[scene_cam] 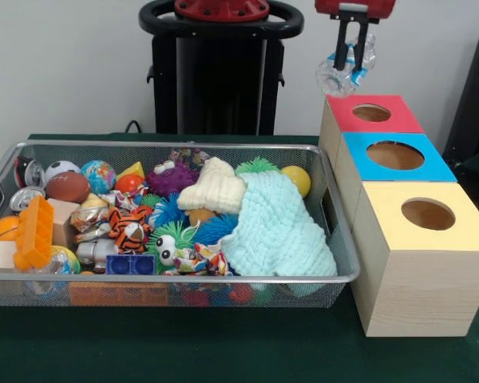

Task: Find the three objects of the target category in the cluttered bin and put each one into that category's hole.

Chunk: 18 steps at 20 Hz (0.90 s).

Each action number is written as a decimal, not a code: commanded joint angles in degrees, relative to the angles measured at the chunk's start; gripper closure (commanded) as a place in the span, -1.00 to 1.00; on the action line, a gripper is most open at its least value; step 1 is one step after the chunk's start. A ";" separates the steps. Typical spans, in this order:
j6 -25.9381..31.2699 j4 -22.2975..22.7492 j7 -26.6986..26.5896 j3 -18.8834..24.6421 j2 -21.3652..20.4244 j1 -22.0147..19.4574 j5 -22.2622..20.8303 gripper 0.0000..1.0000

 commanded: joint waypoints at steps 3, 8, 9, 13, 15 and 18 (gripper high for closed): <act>-6.88 5.04 17.73 -2.21 7.17 4.13 4.16 1.00; -9.66 5.03 18.41 -1.59 9.22 4.98 5.56 1.00; -9.55 4.63 18.57 -2.12 9.68 5.81 6.30 1.00; -7.99 2.99 17.91 -3.44 10.51 7.78 8.52 1.00; -7.40 2.63 17.86 -3.77 10.57 8.21 9.32 1.00; -4.11 0.26 17.98 -5.23 10.87 10.33 11.56 1.00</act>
